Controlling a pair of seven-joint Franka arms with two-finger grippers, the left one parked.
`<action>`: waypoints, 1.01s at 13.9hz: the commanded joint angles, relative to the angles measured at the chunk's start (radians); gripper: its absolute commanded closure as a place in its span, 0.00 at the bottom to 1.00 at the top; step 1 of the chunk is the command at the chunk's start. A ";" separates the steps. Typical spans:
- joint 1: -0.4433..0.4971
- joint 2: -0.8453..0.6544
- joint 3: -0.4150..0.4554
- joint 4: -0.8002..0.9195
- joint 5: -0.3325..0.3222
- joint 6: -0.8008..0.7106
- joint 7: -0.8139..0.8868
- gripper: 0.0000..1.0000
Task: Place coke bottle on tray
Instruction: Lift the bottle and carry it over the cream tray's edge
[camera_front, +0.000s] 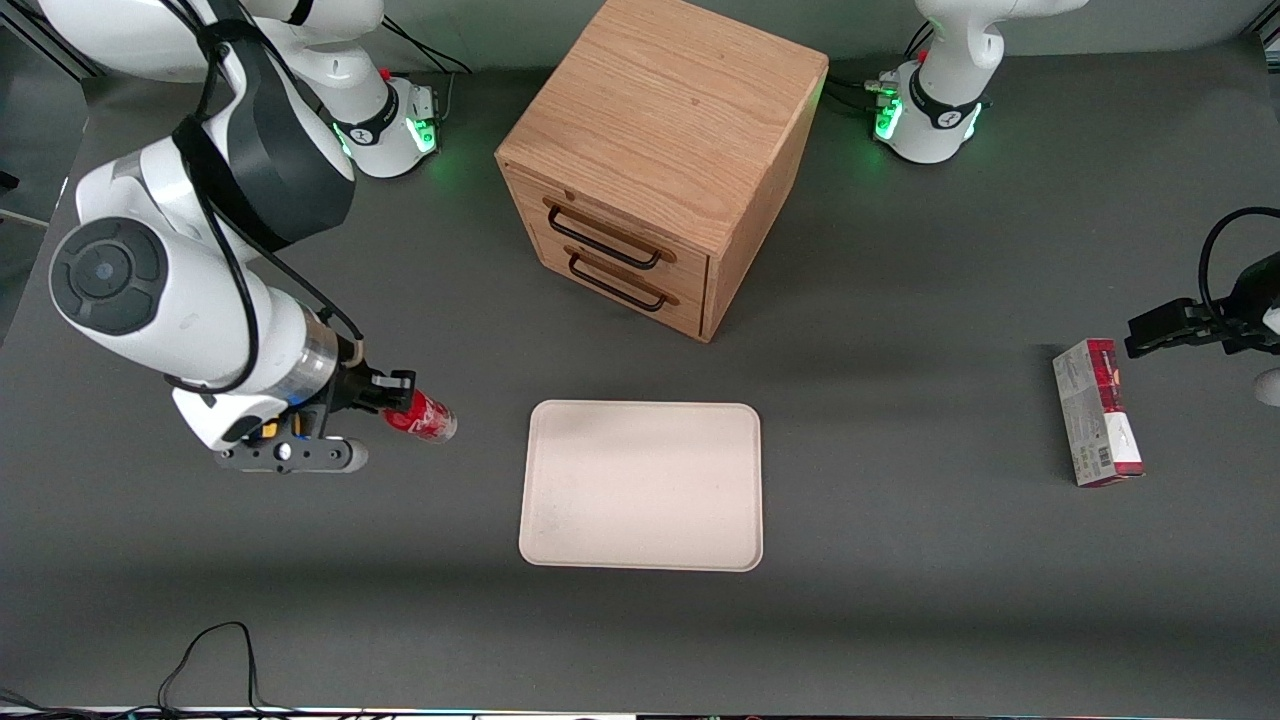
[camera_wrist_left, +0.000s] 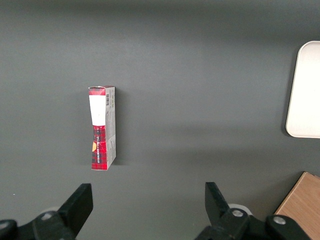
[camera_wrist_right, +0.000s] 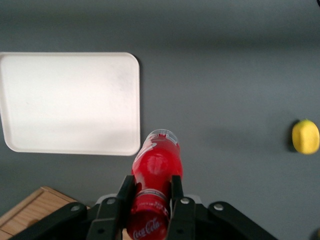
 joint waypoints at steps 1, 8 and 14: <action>0.055 0.168 0.069 0.258 -0.101 -0.036 0.086 1.00; 0.091 0.403 0.145 0.309 -0.238 0.235 0.105 1.00; 0.092 0.463 0.140 0.246 -0.266 0.335 0.095 1.00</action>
